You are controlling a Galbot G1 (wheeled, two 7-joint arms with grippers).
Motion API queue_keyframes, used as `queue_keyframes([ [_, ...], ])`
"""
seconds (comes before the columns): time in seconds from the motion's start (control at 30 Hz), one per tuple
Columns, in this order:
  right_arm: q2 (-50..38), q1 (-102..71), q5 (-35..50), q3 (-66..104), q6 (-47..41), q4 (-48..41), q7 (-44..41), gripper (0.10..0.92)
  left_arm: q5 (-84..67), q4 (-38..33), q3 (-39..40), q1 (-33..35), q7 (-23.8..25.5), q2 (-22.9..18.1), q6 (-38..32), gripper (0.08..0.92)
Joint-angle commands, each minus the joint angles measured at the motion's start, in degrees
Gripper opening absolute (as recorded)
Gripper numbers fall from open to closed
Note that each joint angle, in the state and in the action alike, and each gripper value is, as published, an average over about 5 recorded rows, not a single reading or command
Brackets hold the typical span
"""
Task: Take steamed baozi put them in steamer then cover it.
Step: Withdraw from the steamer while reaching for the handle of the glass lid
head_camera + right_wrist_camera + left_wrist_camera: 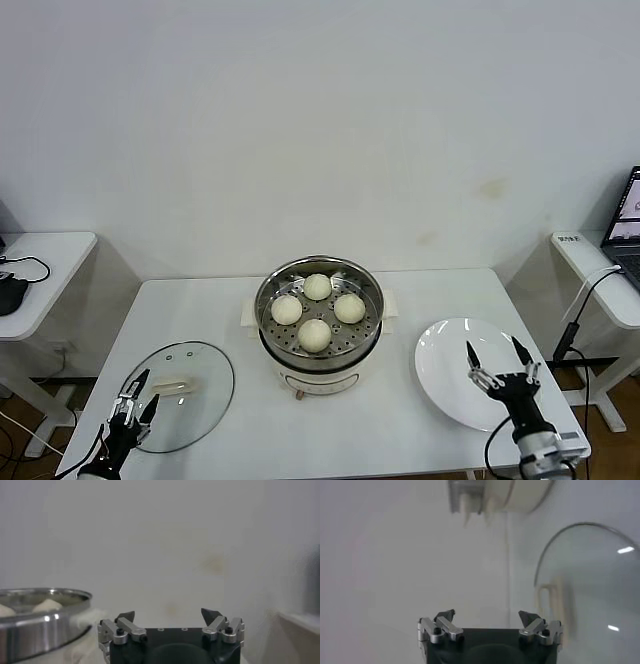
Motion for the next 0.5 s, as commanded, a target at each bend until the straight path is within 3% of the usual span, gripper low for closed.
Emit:
queue_keyframes([
  [0.03,2.19,-2.79,-0.17,2.21,0.27,0.22,-0.21,0.823,4.59,4.78,1.91,-4.08,0.68,0.92,-0.44,0.823],
  [0.5,3.02,-4.36,-1.74,1.71,0.57,0.28,-0.55,0.823,3.0,10.5,4.28,-10.74,1.27,0.42,0.54,0.823],
])
